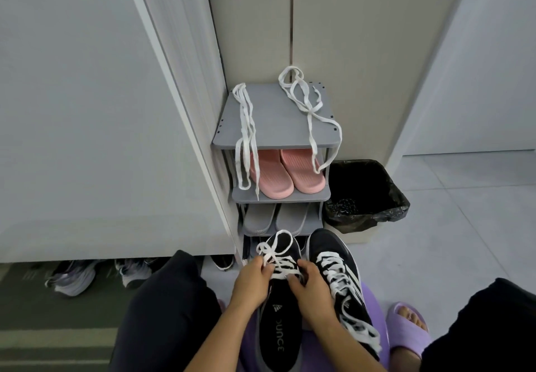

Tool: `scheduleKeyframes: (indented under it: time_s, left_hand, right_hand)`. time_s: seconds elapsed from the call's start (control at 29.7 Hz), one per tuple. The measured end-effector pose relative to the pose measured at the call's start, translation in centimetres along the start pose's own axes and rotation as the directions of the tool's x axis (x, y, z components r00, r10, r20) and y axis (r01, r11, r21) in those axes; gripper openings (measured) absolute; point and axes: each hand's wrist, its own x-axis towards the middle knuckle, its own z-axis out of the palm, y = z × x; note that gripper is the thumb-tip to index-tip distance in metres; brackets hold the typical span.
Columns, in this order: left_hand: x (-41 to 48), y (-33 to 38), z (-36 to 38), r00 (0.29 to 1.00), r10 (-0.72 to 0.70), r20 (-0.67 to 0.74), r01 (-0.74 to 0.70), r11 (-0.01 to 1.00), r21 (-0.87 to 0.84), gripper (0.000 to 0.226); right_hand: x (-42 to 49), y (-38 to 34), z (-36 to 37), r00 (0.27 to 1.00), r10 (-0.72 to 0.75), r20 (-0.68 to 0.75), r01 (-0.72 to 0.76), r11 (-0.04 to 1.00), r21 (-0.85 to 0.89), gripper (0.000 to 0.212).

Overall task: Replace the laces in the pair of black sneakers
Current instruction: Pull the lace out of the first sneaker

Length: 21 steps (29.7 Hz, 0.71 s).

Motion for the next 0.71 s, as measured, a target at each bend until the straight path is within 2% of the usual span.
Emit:
scheduleKeyframes:
  time_s: [0.07,0.17,0.27,0.34,0.4,0.51,0.61,0.71]
  left_hand:
    - [0.0,0.4,-0.4,0.994,-0.045,-0.098,0.035,0.995,-0.098,0.017]
    - [0.5,1.5,-2.8,0.962,-0.173,-0.212,0.071,0.906,-0.418,0.022]
    - [1.0,3.3,-6.4,0.947,-0.153,-0.282,-0.019,0.851,-0.525,0.02]
    - [1.0,3.9,-7.2,0.957,-0.11,-0.27,-0.058,0.835,-0.547,0.019]
    - [0.5,3.6,-6.1,0.985,-0.1,-0.142,0.013,0.858,-0.513,0.014]
    - [-0.2,1.4,-2.3,0.991,-0.131,0.014,0.129,0.945,-0.299,0.029]
    - [-0.3,-0.3,0.5,0.994,-0.108,0.013,0.108,0.986,-0.127,0.034]
    - [0.2,-0.1,0.5,1.0,-0.01,-0.028,0.01,1.0,0.025,0.03]
  right_hand:
    - [0.1,0.1,0.0,1.0,0.006,0.003,-0.006,1.0,0.014,0.045]
    - [0.2,0.2,-0.1,1.0,0.014,0.002,-0.014,1.0,0.017,0.044]
    - [0.0,0.1,-0.2,1.0,0.005,0.003,-0.006,1.0,0.023,0.037]
    - [0.0,0.0,-0.3,1.0,0.006,0.003,-0.007,1.0,0.013,0.035]
    - [0.0,-0.1,-0.1,1.0,0.019,0.006,-0.019,1.0,0.013,0.037]
    - [0.1,0.0,0.2,1.0,0.02,-0.006,-0.021,1.0,-0.002,0.04]
    - [0.1,0.1,0.4,1.0,0.015,-0.017,-0.015,1.0,-0.018,0.041]
    - [0.0,-0.1,0.3,1.0,0.021,-0.012,-0.021,0.999,-0.033,0.041]
